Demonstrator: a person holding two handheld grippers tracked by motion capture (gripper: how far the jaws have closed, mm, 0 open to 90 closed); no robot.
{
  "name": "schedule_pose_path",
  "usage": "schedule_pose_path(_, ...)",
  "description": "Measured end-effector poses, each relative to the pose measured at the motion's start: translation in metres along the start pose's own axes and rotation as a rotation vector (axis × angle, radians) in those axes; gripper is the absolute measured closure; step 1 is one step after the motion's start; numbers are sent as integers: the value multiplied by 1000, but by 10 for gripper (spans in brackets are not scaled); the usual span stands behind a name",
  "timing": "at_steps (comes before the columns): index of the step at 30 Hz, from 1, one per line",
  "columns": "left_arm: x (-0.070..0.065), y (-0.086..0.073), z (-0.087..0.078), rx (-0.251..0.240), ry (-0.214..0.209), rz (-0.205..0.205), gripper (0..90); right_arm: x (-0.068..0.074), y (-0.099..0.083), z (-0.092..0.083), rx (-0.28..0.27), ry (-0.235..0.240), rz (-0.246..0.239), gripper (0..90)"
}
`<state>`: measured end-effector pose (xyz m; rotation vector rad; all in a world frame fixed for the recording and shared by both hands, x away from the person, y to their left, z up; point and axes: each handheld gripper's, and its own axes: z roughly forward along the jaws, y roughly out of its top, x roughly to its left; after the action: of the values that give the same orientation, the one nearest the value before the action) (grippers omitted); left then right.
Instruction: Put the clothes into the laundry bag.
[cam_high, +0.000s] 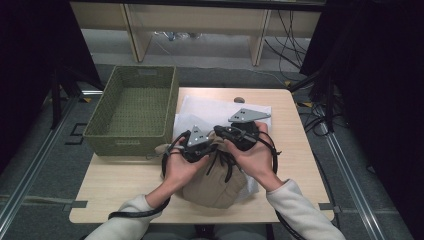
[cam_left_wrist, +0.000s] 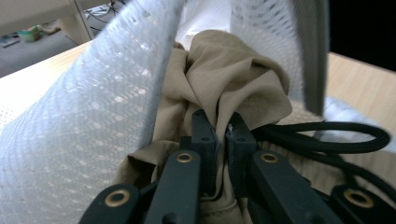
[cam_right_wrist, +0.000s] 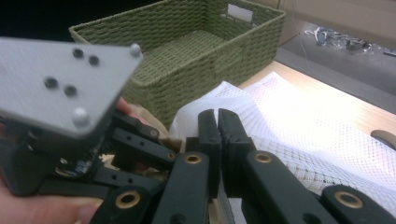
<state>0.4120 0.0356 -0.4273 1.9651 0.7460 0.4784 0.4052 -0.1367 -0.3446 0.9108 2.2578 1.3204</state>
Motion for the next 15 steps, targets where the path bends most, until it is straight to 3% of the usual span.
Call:
schedule_pose_path(3,2,-2,2,12,-4,29,812,-1,-1,0,9,-7,-3,898)
schedule_pose_path(5,0,-3,1,-2,-18,3,764,-1,-1,0,9,-4,11,898)
schedule_pose_path(9,-3,-4,-9,-8,-50,31,542,-3,-1,0,18,-6,18,898)
schedule_pose_path(10,-3,-4,-13,-13,-60,34,495,-6,-1,0,9,-7,-10,898)
schedule_pose_path(12,-5,-4,-23,-29,-77,10,408,-4,-2,0,9,-13,12,898)
schedule_pose_path(14,-6,-4,-35,-42,-73,25,339,-7,-1,0,9,-23,-12,898)
schedule_pose_path(15,-7,-4,-41,-48,-70,31,310,-5,-2,1,7,-18,13,898)
